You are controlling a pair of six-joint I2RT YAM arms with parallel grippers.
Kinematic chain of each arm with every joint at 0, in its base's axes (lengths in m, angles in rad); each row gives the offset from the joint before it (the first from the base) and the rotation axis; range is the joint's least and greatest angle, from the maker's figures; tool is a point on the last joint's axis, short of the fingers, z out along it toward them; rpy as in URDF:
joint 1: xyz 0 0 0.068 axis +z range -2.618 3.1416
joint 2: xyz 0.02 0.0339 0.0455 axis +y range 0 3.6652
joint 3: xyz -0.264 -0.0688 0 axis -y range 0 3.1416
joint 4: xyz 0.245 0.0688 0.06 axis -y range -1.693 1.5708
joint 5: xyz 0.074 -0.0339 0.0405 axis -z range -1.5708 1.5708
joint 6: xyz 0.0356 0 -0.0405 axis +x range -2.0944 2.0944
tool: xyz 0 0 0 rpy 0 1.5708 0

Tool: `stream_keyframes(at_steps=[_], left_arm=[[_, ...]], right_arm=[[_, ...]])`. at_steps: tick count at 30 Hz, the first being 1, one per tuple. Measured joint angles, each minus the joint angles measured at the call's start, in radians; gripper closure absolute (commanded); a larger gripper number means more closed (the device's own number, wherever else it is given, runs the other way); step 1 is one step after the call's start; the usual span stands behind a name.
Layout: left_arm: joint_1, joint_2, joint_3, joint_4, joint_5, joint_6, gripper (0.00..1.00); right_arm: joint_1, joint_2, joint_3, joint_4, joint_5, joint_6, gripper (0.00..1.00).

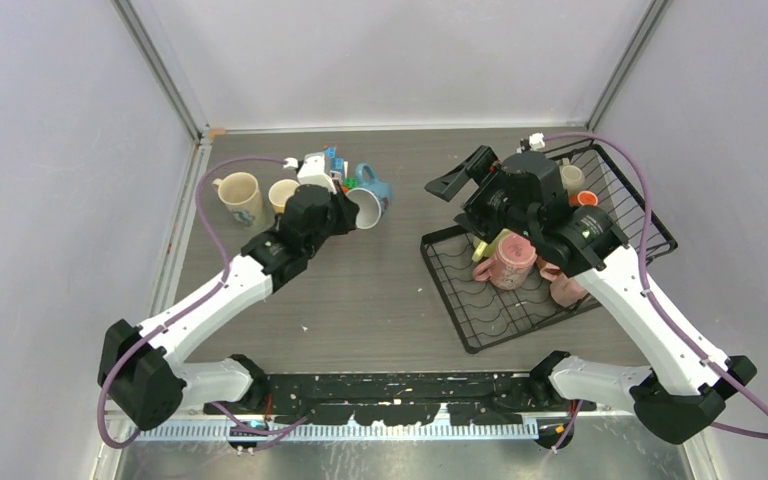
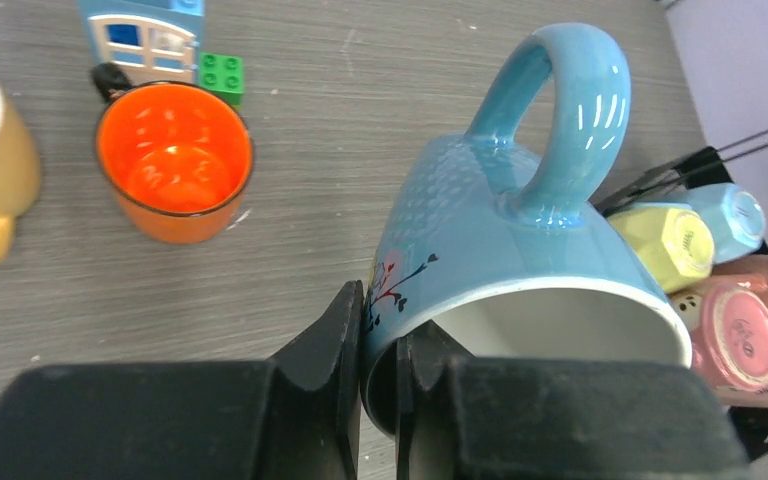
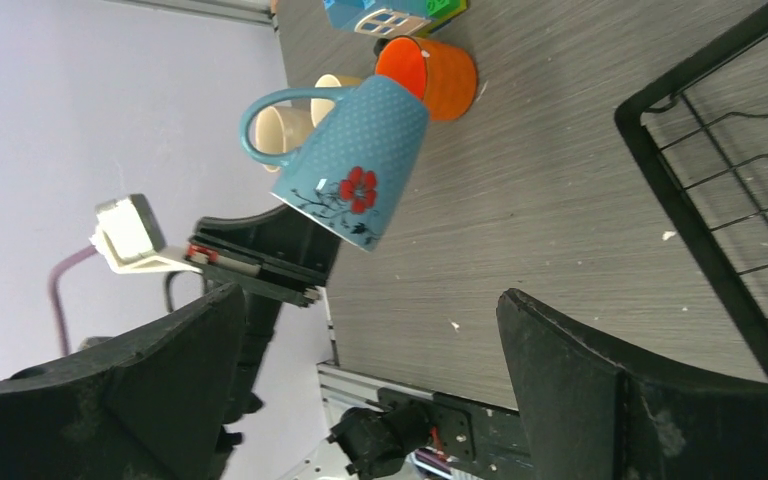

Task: Unload the cups from the dish rack
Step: Place the cup into the cup.

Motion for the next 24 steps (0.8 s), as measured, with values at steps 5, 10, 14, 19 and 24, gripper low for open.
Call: stream_keyframes(at_steps=[5, 10, 14, 19, 24], left_arm=[[0.074, 0.011, 0.125, -0.222, 0.031, -0.015, 1.00], [0.158, 0.063, 0.238, -0.384, 0.071, -0.019, 1.00], [0.212, 0.134, 0.315, -0.482, 0.106, -0.019, 1.00], [0.259, 0.225, 0.400, -0.578, 0.135, -0.016, 1.00], [0.294, 0.305, 0.477, -0.627, 0.157, -0.014, 1.00]], right_arm=[[0.000, 0.003, 0.015, -0.047, 0.009, -0.064, 0.00], [0.000, 0.023, 0.016, -0.085, 0.003, -0.102, 0.00], [0.000, 0.026, 0.014, -0.097, -0.003, -0.118, 0.00], [0.000, 0.019, -0.007, -0.100, -0.007, -0.130, 0.00], [0.000, 0.003, -0.039, -0.103, -0.011, -0.132, 0.00]])
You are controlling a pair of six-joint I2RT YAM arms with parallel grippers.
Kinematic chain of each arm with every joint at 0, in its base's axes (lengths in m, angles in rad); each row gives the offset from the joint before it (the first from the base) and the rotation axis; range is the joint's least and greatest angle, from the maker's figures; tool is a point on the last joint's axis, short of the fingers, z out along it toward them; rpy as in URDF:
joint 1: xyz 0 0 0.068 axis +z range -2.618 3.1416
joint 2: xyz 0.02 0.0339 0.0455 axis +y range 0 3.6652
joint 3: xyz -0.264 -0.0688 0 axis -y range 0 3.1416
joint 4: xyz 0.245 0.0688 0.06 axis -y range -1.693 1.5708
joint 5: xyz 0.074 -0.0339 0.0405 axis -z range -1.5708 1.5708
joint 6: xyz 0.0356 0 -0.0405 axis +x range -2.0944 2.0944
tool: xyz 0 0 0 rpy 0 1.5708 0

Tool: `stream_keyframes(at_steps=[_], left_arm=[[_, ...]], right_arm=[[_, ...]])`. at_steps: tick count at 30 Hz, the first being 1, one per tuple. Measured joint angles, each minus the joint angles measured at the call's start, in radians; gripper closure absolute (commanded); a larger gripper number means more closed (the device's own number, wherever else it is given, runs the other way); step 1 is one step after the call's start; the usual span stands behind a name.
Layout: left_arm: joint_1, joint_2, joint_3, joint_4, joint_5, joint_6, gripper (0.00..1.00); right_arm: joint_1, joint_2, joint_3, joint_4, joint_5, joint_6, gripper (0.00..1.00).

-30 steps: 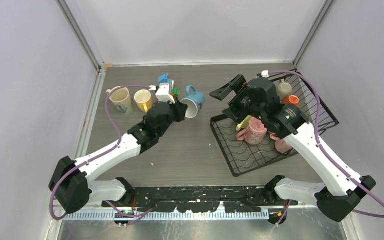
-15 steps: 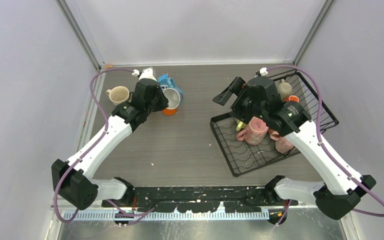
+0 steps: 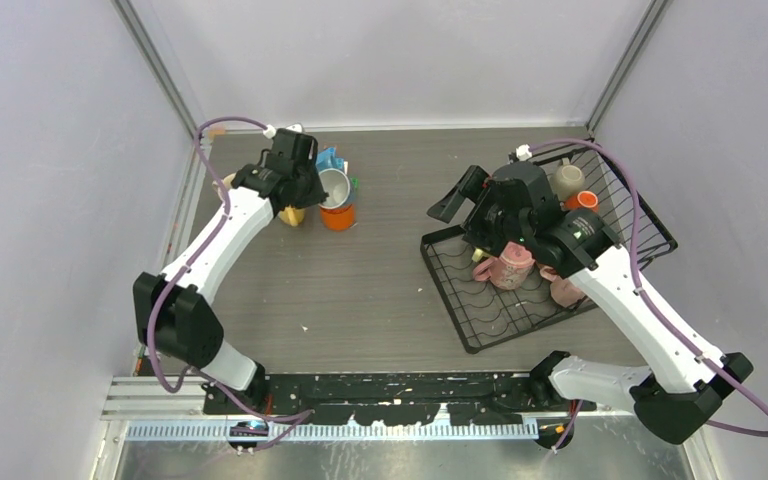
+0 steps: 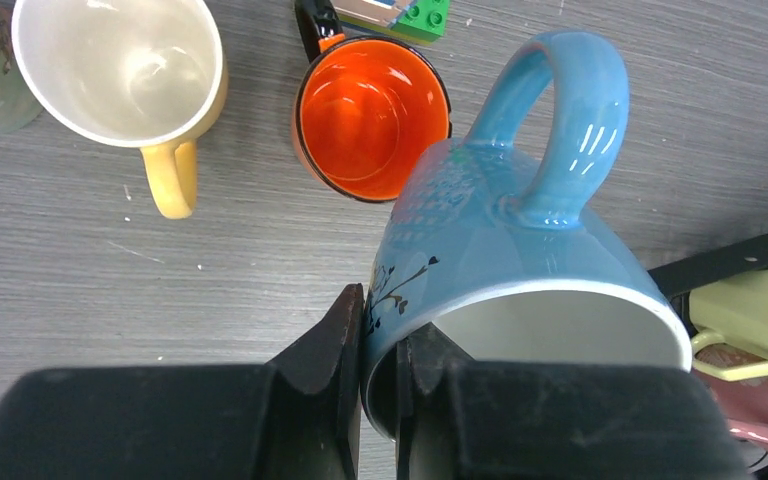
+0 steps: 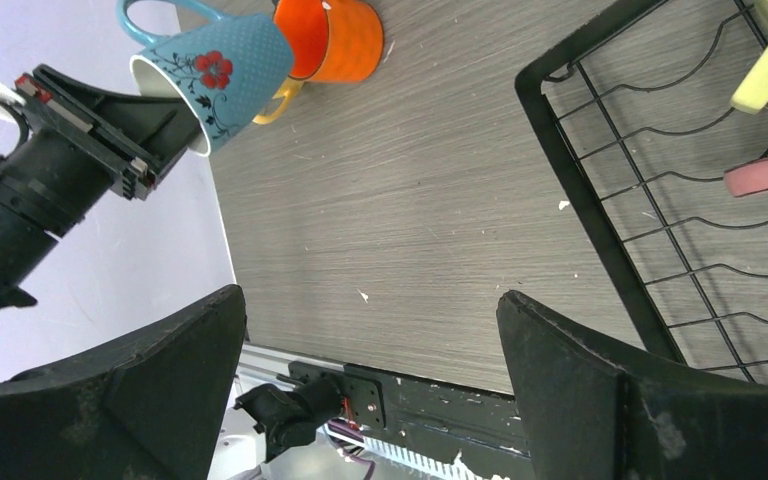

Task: Unload the cups from the dish rack
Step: Place the cup into the cup.

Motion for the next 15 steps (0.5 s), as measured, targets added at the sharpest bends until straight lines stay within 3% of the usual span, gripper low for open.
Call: stream_keyframes(at_steps=[15], left_arm=[[0.062, 0.162, 0.073, -0.023, 0.027, 0.021, 1.00]], right_arm=[[0.000, -0.032, -0.037, -0.005, -0.003, 0.001, 0.00]])
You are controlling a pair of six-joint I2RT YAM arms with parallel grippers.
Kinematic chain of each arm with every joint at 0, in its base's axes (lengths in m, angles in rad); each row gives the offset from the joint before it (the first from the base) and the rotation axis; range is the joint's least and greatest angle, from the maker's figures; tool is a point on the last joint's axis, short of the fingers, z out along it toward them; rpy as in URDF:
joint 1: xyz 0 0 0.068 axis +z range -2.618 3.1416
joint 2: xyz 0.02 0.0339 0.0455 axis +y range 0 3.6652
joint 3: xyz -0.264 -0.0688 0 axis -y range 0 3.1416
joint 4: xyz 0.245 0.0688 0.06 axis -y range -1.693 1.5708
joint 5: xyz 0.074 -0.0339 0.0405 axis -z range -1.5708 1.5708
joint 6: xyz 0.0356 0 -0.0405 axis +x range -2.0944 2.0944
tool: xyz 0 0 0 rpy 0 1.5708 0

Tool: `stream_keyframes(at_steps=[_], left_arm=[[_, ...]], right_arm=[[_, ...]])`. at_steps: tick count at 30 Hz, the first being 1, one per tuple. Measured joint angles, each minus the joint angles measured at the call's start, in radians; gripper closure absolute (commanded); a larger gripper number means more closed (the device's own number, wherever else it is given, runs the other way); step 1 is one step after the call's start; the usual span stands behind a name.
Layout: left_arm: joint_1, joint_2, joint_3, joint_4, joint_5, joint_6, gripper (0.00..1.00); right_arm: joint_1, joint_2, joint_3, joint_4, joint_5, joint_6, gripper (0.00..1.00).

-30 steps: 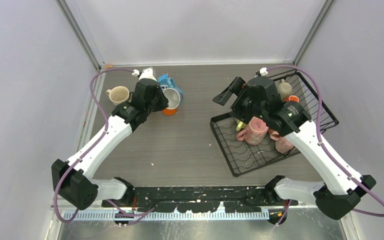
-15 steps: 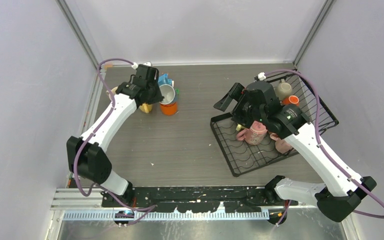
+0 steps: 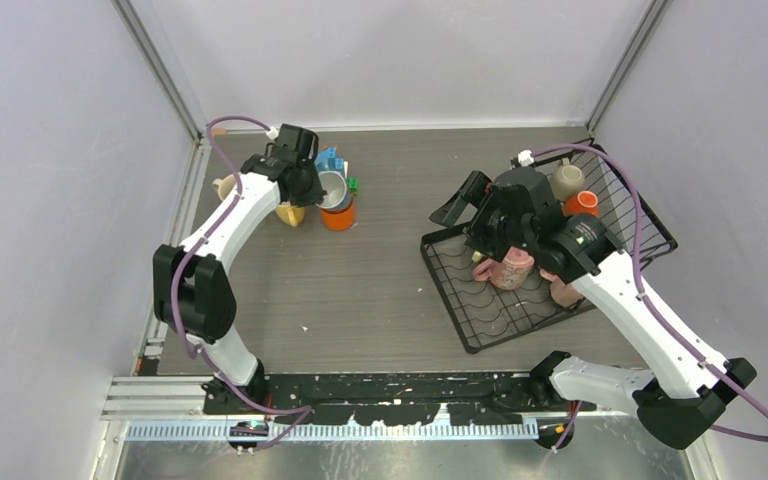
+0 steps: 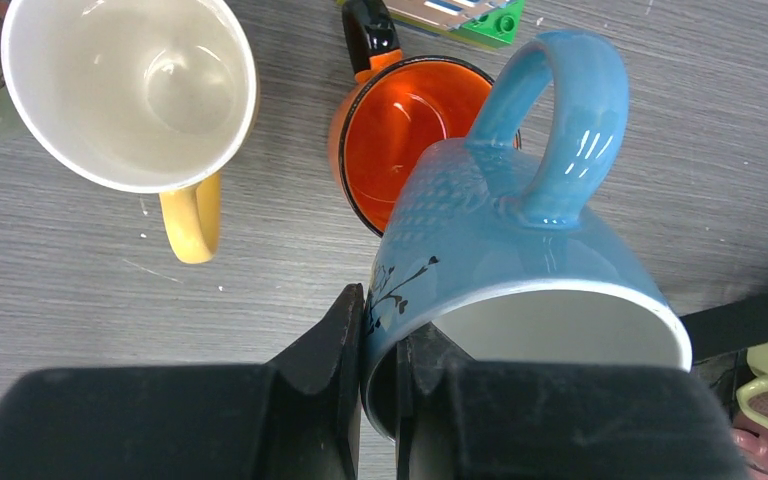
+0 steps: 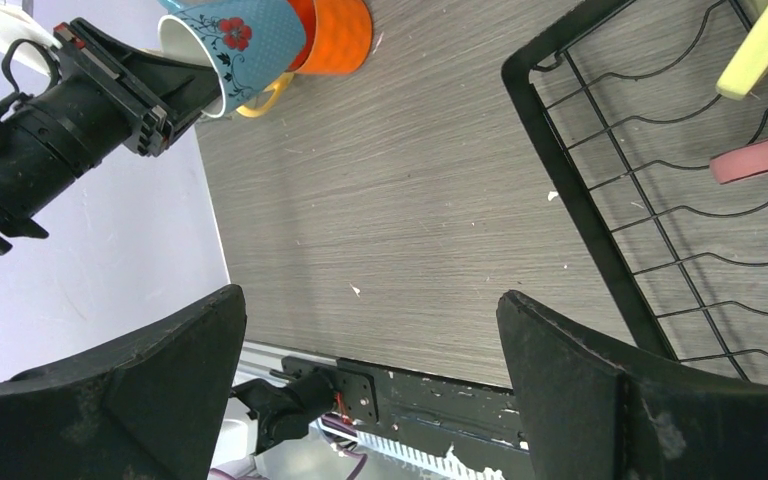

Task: Unload the cups from the dish rack
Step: Place the cup into the cup.

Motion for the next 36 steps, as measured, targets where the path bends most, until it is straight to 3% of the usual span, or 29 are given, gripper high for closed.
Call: stream_keyframes(at_steps=[18, 36], left_arm=[[0.018, 0.069, 0.005, 0.017, 0.006, 0.000, 0.99], [0.021, 0.106, 0.016, 0.044, 0.028, 0.002, 0.75]], right_arm=[[0.000, -0.004, -0.022, -0.002, -0.004, 0.000, 0.00], [0.000, -0.004, -0.029, -0.002, -0.008, 0.000, 0.00]])
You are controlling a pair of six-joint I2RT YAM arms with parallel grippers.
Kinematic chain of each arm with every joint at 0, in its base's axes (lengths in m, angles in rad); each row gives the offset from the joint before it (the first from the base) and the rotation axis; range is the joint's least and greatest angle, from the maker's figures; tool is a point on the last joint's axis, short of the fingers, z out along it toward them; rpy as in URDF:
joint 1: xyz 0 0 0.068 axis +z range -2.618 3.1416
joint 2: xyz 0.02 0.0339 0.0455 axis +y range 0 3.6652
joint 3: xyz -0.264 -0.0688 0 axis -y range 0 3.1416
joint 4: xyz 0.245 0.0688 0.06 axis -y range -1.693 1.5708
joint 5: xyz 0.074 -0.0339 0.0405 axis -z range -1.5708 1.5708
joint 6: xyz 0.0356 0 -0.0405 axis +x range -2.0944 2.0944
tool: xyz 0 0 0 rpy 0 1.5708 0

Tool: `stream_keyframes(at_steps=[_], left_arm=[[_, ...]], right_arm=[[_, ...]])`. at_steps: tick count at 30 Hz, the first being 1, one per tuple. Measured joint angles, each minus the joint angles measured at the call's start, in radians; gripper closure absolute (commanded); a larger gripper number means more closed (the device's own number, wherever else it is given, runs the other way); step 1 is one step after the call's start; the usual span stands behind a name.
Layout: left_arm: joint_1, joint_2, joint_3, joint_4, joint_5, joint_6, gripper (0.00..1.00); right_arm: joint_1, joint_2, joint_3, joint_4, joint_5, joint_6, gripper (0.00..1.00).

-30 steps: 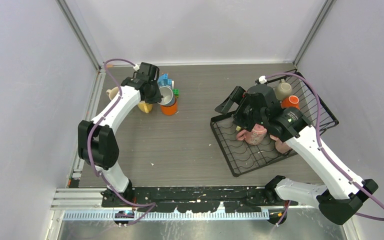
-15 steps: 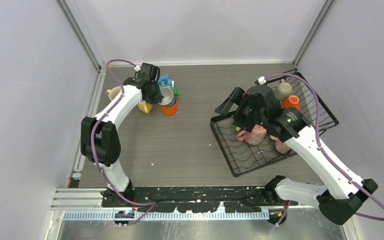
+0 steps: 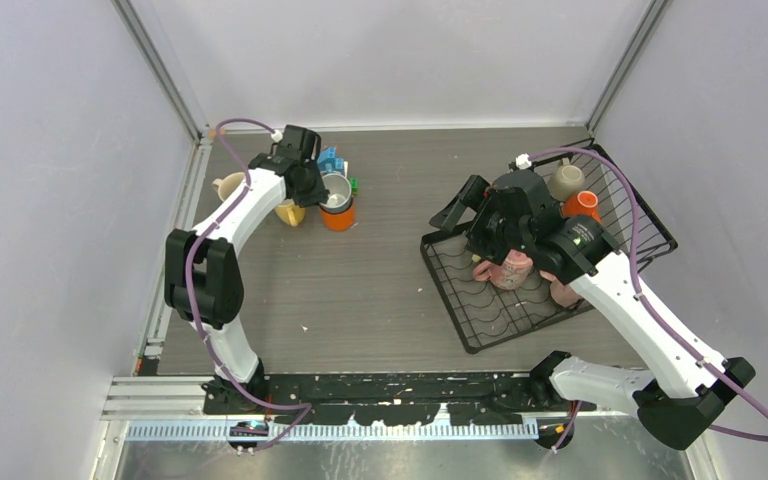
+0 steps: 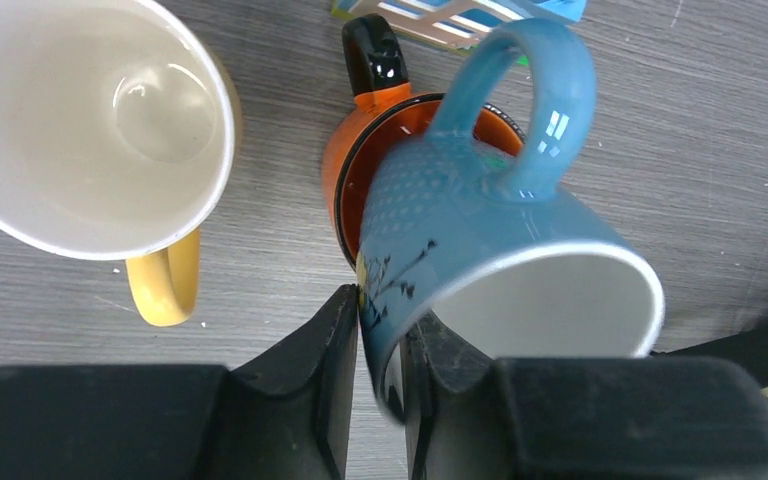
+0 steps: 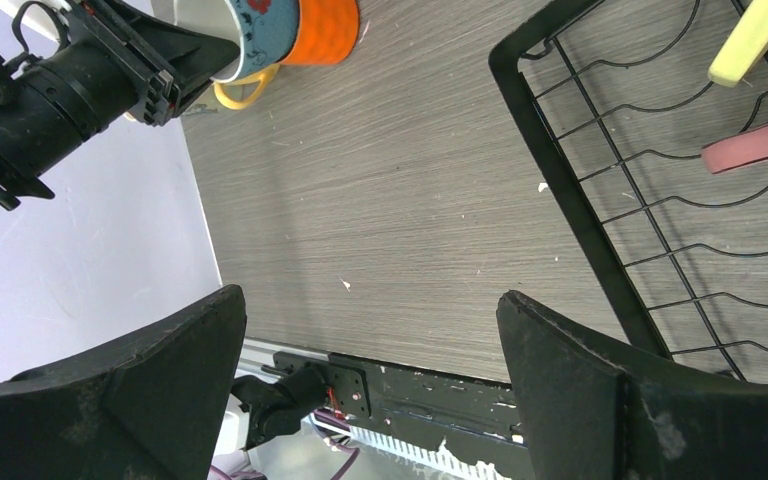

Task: Unload the cups from the dish rack
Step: Place the cup into the cup.

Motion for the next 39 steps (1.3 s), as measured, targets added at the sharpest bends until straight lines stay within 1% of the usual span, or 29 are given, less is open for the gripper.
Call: stream_keyframes(at_steps=[7, 14, 24, 30, 33, 39], left_arm=[[0.000, 0.000, 0.006, 0.019, 0.019, 0.006, 0.62], [0.000, 0.000, 0.008, 0.024, 0.031, 0.020, 0.55], [0.000, -0.027, 0.022, 0.025, 0.057, 0.029, 0.36], [0.000, -0.089, 0.023, 0.024, 0.066, 0.032, 0.16], [0.000, -0.127, 0.022, 0.024, 0.082, 0.036, 0.08], [-0.001, -0.229, 0.005, 0.027, 0.118, 0.049, 0.05]], right_arm=[[0.000, 0.000, -0.004, 0.001, -0.001, 0.000, 0.00], [0.000, 0.000, -0.004, 0.001, 0.000, -0.001, 0.00], [0.000, 0.000, -0.004, 0.001, 0.001, -0.007, 0.00], [0.000, 0.000, -0.004, -0.011, 0.012, -0.017, 0.00], [0.000, 0.000, -0.004, -0.035, 0.030, -0.026, 0.00], [0.000, -0.007, -0.004, -0.075, 0.076, -0.032, 0.00]])
